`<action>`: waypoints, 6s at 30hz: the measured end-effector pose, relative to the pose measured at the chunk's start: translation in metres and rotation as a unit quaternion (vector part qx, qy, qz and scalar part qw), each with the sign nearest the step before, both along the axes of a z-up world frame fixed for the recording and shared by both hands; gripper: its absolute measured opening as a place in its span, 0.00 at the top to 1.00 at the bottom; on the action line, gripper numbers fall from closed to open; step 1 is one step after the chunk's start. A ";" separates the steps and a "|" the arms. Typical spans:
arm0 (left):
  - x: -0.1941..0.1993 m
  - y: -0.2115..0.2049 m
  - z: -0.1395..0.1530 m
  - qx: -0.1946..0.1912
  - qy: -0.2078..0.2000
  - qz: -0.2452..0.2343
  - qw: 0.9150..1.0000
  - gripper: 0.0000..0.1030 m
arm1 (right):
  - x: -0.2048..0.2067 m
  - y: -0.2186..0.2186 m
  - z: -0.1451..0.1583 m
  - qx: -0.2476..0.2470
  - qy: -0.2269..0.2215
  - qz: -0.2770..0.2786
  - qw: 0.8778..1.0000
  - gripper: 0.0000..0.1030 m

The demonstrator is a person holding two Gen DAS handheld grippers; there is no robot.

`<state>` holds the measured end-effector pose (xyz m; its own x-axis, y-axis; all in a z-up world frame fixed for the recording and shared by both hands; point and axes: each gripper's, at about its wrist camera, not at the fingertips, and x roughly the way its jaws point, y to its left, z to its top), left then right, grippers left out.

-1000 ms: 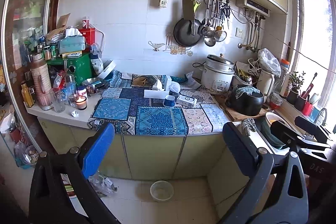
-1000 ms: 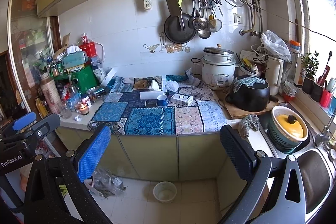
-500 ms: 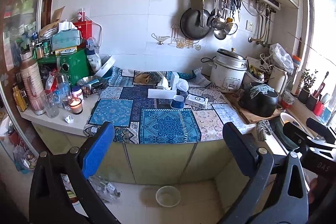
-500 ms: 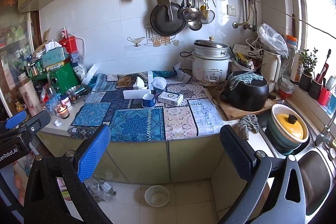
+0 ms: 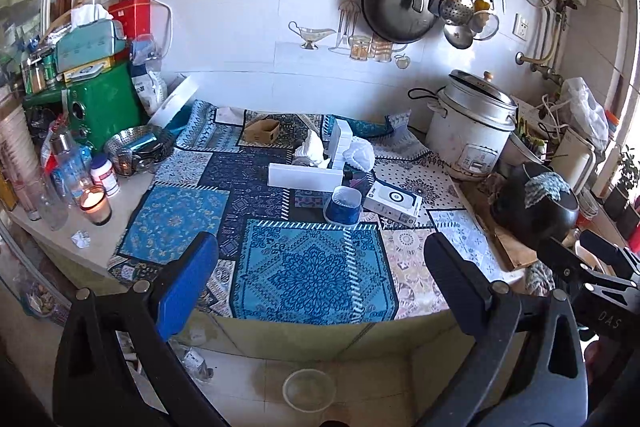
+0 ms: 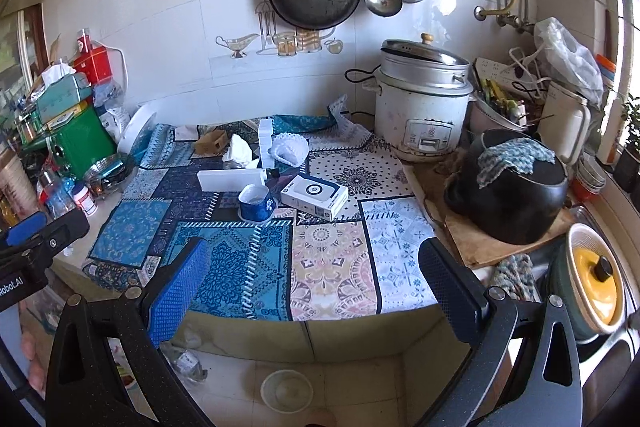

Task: Collect trash
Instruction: 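Reach the left tool to the clear plastic container while the right tool reaches the HP box, then grasp the clear container with the left tool while the right tool grasps the HP box, then carry the container and HP box down over the floor trash bin with both tools, then open the left tool over the bin while the right tool releases the HP box, then raise both tools back toward the counter items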

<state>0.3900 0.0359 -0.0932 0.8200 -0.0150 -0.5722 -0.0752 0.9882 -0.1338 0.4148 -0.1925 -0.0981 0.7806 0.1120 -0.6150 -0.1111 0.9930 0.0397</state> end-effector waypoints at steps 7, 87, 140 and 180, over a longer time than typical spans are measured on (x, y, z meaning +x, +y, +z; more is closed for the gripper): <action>0.106 -0.014 -0.037 -0.015 0.047 0.041 0.998 0.00 | 0.101 -0.013 -0.024 -0.022 0.038 0.057 0.997 0.00; 0.082 0.003 -0.102 -0.006 0.130 -0.014 0.991 0.36 | 0.079 0.057 -0.127 0.030 0.165 0.153 0.974 0.28; 0.018 0.021 -0.732 -0.123 0.410 0.014 0.904 0.36 | -0.001 0.101 -0.733 -0.005 0.455 0.191 0.870 0.28; -0.003 0.028 -0.625 -0.125 0.420 0.031 0.898 0.29 | 0.000 0.078 -0.565 0.006 0.407 0.158 0.900 0.21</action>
